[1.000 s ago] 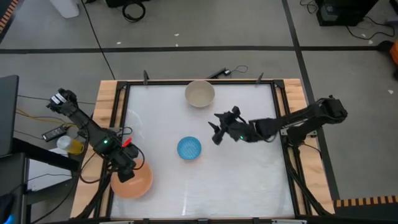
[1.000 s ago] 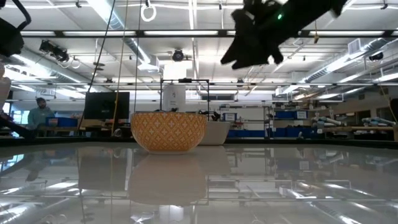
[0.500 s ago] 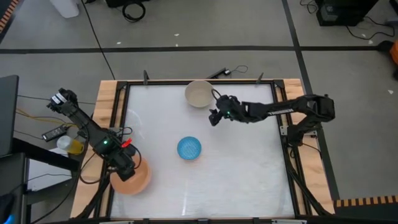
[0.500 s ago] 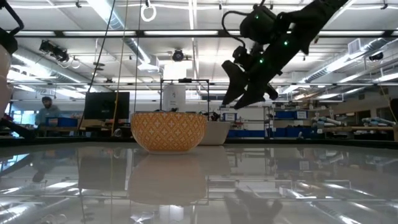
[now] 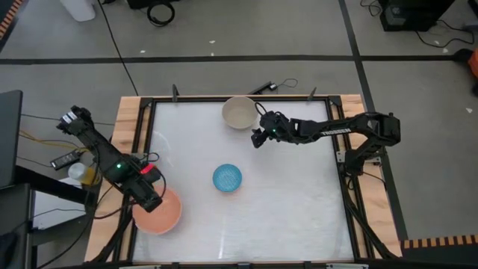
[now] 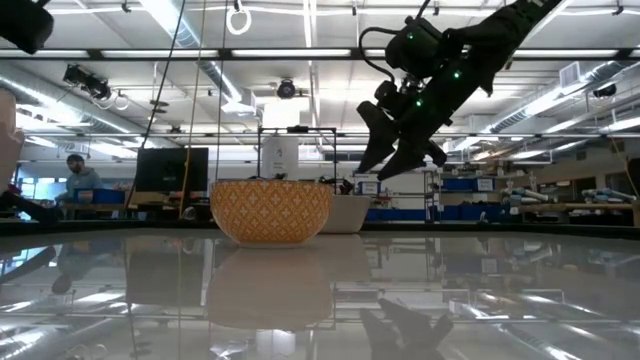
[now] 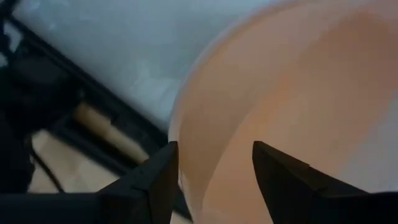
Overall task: Nest bowls inside each other
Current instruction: Stack the orange bowl on top of the big white bowl, then stack the gray bowl on top of the orange bowl
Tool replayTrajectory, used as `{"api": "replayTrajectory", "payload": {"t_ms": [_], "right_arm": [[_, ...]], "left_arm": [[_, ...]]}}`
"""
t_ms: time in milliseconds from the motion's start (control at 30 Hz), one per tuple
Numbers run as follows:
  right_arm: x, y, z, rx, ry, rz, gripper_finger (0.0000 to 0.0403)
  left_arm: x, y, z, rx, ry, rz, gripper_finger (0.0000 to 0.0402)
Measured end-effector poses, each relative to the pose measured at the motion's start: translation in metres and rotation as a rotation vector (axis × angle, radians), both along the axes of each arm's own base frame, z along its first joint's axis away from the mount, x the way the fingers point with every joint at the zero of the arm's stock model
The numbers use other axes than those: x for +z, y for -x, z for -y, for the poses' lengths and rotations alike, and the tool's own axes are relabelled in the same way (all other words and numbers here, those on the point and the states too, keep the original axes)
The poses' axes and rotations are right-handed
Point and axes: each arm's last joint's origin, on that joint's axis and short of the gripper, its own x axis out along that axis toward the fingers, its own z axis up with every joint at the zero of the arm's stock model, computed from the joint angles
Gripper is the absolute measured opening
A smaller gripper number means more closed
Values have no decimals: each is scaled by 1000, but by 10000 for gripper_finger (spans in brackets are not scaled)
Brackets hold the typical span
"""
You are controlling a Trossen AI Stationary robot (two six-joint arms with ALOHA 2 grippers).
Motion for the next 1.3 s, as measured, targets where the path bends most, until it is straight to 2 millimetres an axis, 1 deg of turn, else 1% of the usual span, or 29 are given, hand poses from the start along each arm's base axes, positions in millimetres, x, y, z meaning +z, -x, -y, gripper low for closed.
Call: {"api": "replayTrajectory", "payload": {"t_ms": [67, 200, 467, 733, 800, 867, 1000, 1067, 1167, 1300], "right_arm": [[0, 0, 1, -2, 0, -2, 229], [-1, 1, 0, 5, -3, -11, 229], [-1, 2, 3, 7, -10, -12, 229], [-1, 1, 3, 9, -9, -12, 229], [-1, 1, 2, 15, -13, -12, 229], [-1, 1, 2, 17, -12, -13, 229], [-1, 1, 2, 23, -7, -17, 229], [-1, 1, 2, 23, -7, -16, 229], [-1, 1, 2, 23, -7, -17, 229], [-1, 1, 1, 28, -7, -22, 229]], "left_arm": [[-5, -1, 1, -3, 2, 6, 206], [-17, 0, 4, -20, 62, -67, 205], [-17, 0, 4, -84, 71, -56, 219], [-19, 0, 2, -78, 84, -79, 229], [-13, 1, 1, -65, 118, -124, 229], [1, -1, 1, -59, 130, -111, 229], [31, -2, -3, -49, 61, -12, 229], [42, -2, -8, -31, -26, 62, 229], [45, -3, -14, -13, -170, 142, 228], [27, -1, -16, -25, -226, 96, 228]]}}
